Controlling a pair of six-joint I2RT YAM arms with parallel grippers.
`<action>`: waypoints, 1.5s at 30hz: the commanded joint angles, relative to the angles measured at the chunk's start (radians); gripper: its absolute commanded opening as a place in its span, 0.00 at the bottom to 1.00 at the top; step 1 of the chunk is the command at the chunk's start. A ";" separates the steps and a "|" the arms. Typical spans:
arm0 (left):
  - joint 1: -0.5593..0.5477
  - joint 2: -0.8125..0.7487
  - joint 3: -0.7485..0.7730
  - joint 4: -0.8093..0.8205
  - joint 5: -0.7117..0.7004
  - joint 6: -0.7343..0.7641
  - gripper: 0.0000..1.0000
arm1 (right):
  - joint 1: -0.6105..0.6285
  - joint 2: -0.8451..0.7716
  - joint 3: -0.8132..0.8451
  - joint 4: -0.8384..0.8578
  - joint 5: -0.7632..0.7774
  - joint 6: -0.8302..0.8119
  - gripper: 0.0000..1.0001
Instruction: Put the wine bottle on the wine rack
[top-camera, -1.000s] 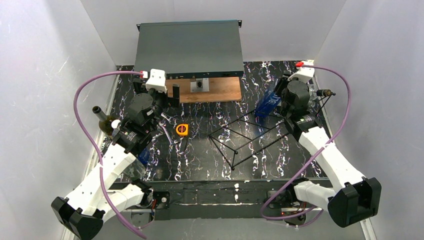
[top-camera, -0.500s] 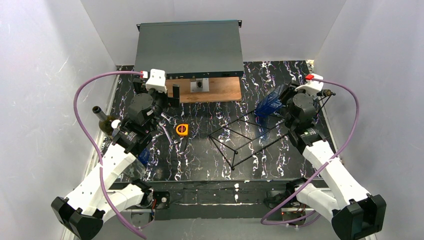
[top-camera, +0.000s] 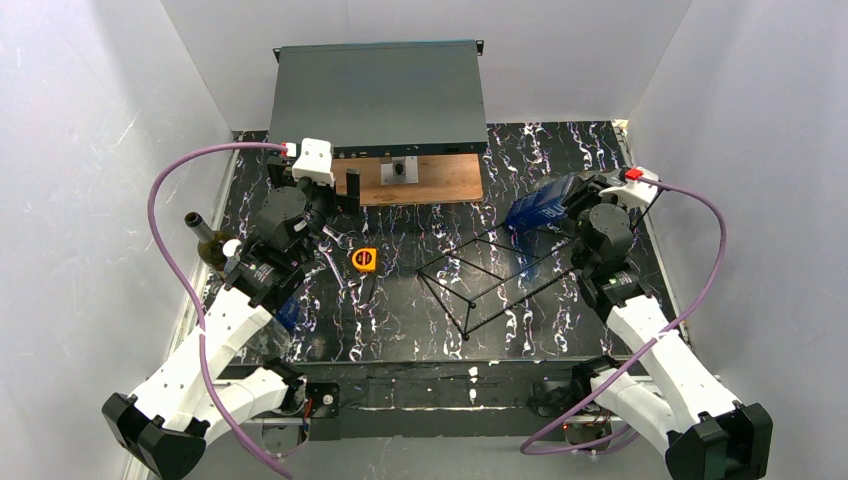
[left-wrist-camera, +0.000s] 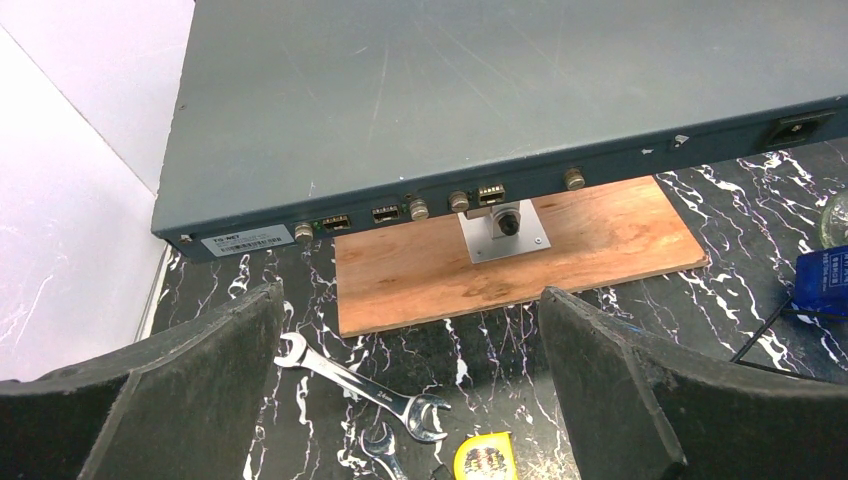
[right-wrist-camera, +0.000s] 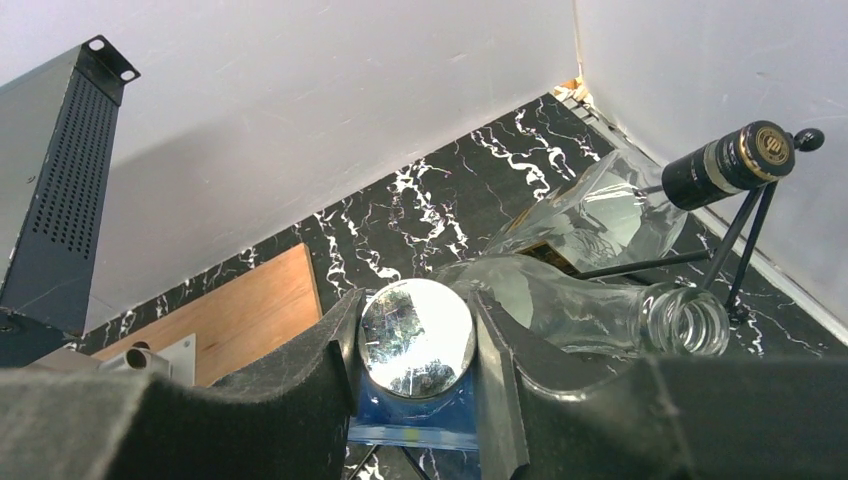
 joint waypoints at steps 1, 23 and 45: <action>-0.004 -0.014 0.035 0.009 -0.003 -0.008 0.98 | 0.000 0.019 -0.067 -0.110 0.004 0.008 0.01; -0.007 -0.014 0.037 0.006 -0.005 -0.010 0.98 | 0.000 -0.017 -0.122 -0.170 0.015 0.047 0.01; -0.010 -0.005 0.037 0.006 -0.001 -0.011 0.98 | 0.000 -0.084 -0.186 -0.278 0.018 0.074 0.02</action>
